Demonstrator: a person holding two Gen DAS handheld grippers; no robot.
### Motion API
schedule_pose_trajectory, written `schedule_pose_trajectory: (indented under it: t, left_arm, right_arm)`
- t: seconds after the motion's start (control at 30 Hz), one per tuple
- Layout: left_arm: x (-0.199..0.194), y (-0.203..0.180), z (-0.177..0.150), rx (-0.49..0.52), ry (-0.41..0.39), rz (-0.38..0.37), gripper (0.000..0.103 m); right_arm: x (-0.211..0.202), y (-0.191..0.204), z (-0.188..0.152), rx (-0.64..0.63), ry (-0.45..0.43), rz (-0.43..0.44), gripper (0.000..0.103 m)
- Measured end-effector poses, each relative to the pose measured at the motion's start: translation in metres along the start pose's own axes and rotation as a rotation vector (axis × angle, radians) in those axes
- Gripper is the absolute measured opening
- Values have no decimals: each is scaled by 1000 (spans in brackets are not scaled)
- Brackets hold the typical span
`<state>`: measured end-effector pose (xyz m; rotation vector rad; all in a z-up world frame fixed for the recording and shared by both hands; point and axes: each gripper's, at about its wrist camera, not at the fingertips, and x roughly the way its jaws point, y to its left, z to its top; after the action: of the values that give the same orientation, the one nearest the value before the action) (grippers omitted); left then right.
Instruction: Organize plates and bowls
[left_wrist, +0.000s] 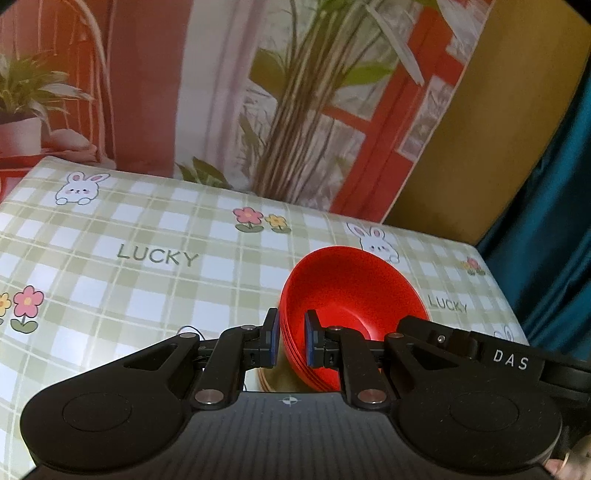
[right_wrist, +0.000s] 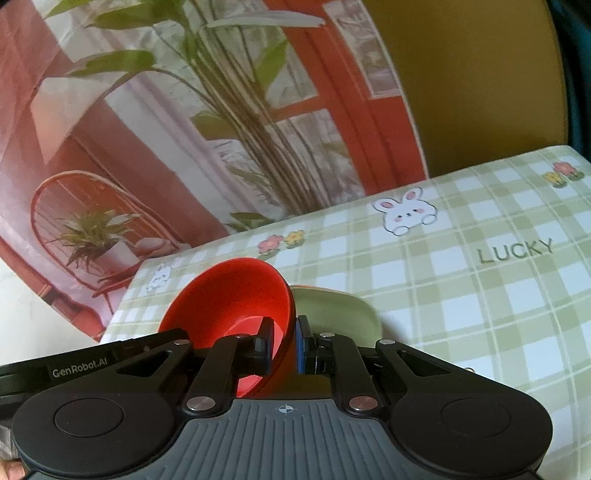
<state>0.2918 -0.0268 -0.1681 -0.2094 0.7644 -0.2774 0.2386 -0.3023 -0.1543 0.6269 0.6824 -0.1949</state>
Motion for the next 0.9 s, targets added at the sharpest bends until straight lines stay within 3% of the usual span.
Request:
schedule_pose_trajectory:
  t: [0.57,0.9]
  left_arm:
    - [18,6,-5,7,67,31,15]
    - [17,5,-7,34,65,43,15]
  right_arm:
    - [13,-3,-12,2,59,-9,12]
    - [15,-5,-14,-1,67,-6,15]
